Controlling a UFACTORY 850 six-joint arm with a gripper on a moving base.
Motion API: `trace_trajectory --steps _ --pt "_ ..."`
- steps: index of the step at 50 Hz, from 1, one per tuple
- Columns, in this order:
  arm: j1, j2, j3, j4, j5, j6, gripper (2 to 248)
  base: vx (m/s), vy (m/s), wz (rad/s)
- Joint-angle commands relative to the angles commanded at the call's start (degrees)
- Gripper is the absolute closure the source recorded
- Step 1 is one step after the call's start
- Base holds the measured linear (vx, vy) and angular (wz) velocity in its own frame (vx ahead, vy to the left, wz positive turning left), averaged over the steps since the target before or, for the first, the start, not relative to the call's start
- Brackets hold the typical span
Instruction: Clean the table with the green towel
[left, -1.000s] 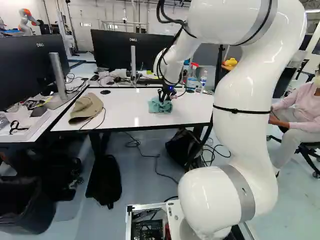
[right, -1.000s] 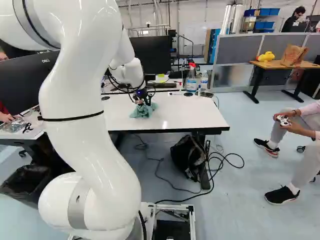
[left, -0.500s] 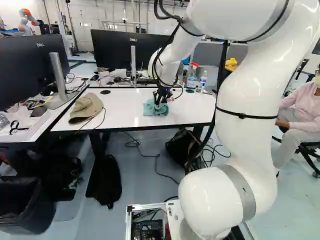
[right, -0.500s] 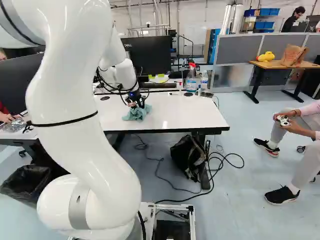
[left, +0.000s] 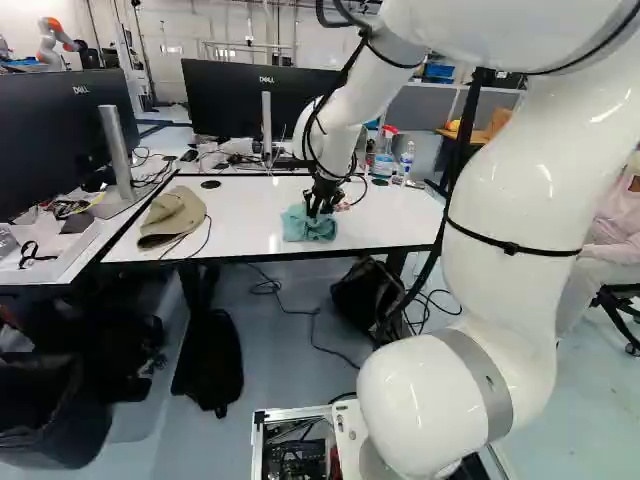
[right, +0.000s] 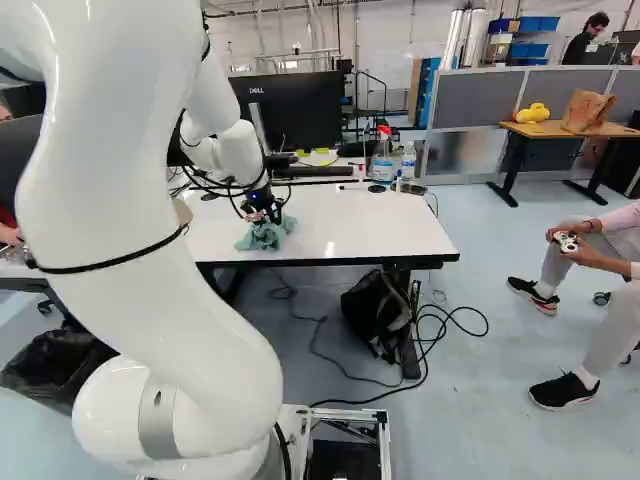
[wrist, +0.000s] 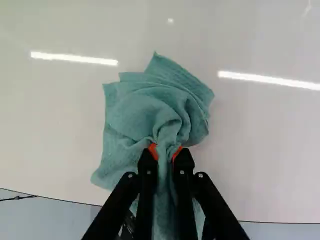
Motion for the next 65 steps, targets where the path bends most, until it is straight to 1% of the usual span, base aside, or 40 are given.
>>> trace_trajectory --steps 5,10,40,53,65 --pt "-0.40 1.14 1.31 0.00 0.00 0.00 204 0.000 0.000 0.000" --pt "-1.24 1.69 1.93 0.00 0.00 0.00 204 0.000 0.000 0.000" --pt "-7.95 2.35 2.68 0.00 0.00 0.00 204 0.000 0.000 0.000" --pt "-10.92 1.89 2.17 0.00 0.00 0.00 204 0.000 0.000 0.000" --pt "-13.32 0.06 0.09 0.00 0.00 0.00 204 0.000 0.000 0.000"
